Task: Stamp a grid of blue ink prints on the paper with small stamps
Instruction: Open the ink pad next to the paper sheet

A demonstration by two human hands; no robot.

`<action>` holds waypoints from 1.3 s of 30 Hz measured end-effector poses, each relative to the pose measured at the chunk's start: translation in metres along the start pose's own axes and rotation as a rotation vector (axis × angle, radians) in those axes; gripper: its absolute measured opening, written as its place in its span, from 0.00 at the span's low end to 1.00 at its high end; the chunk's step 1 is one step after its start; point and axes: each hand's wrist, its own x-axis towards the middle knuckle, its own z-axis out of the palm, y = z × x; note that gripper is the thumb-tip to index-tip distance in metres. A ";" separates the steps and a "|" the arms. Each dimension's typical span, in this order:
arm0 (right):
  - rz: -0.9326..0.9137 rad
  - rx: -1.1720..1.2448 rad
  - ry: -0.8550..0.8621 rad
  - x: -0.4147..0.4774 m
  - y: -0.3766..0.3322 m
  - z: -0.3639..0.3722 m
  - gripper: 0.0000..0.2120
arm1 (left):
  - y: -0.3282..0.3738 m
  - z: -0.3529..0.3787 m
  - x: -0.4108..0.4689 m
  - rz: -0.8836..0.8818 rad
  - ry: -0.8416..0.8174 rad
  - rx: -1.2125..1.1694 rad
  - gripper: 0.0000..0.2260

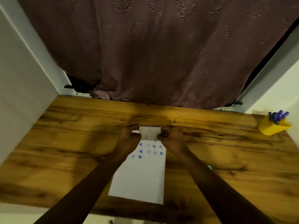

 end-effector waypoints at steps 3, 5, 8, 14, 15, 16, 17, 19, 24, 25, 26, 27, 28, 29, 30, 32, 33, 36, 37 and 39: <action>-0.028 -0.013 -0.035 -0.005 -0.022 0.040 0.11 | -0.017 -0.039 -0.014 -0.048 0.040 -0.025 0.17; -0.037 -0.022 -0.076 -0.010 -0.033 0.069 0.14 | -0.034 -0.064 -0.022 -0.085 0.062 -0.029 0.17; -0.065 -0.070 -0.133 -0.018 -0.044 0.109 0.16 | -0.063 -0.098 -0.031 -0.108 0.101 -0.008 0.20; -0.056 -0.076 -0.229 -0.034 -0.058 0.172 0.17 | -0.108 -0.146 -0.044 -0.137 0.151 0.080 0.19; -0.040 -0.060 -0.244 -0.037 -0.059 0.179 0.18 | -0.115 -0.152 -0.046 -0.162 0.146 0.078 0.19; -0.031 -0.049 -0.255 -0.039 -0.060 0.186 0.19 | -0.121 -0.157 -0.048 -0.177 0.139 0.079 0.19; -0.022 -0.041 -0.263 -0.041 -0.060 0.192 0.18 | -0.125 -0.160 -0.049 -0.185 0.140 0.081 0.19; -0.011 -0.032 -0.270 -0.045 -0.059 0.205 0.17 | -0.136 -0.166 -0.048 -0.186 0.144 0.083 0.19; 0.004 -0.041 -0.272 -0.051 -0.056 0.225 0.16 | -0.149 -0.176 -0.046 -0.181 0.101 0.102 0.21; 0.007 -0.042 -0.270 -0.051 -0.056 0.227 0.15 | -0.151 -0.177 -0.046 -0.182 0.088 0.104 0.22; 0.007 -0.048 -0.267 -0.052 -0.056 0.229 0.15 | -0.153 -0.177 -0.046 -0.182 0.081 0.109 0.22; 0.007 -0.055 -0.267 -0.052 -0.056 0.230 0.15 | -0.155 -0.177 -0.045 -0.177 0.077 0.121 0.23; 0.004 -0.062 -0.265 -0.052 -0.056 0.231 0.15 | -0.156 -0.178 -0.045 -0.168 0.071 0.136 0.23; 0.006 -0.066 -0.264 -0.053 -0.056 0.232 0.15 | -0.158 -0.179 -0.044 -0.160 0.067 0.148 0.23; 0.006 -0.070 -0.262 -0.053 -0.056 0.233 0.15 | -0.158 -0.181 -0.044 -0.154 0.067 0.159 0.23; -0.006 -0.085 -0.253 -0.052 -0.055 0.232 0.15 | -0.159 -0.182 -0.043 -0.141 0.065 0.179 0.23; -0.027 -0.109 -0.245 -0.052 -0.055 0.231 0.15 | -0.160 -0.182 -0.043 -0.134 0.068 0.180 0.23; -0.167 -0.306 -0.199 -0.052 -0.059 0.226 0.22 | -0.162 -0.186 -0.046 -0.102 0.079 0.187 0.22; -0.240 -0.373 -0.198 -0.052 -0.061 0.223 0.26 | -0.163 -0.187 -0.047 -0.086 0.083 0.197 0.22; -0.412 -0.468 -0.255 -0.051 -0.064 0.218 0.32 | -0.165 -0.190 -0.048 -0.056 0.074 0.203 0.21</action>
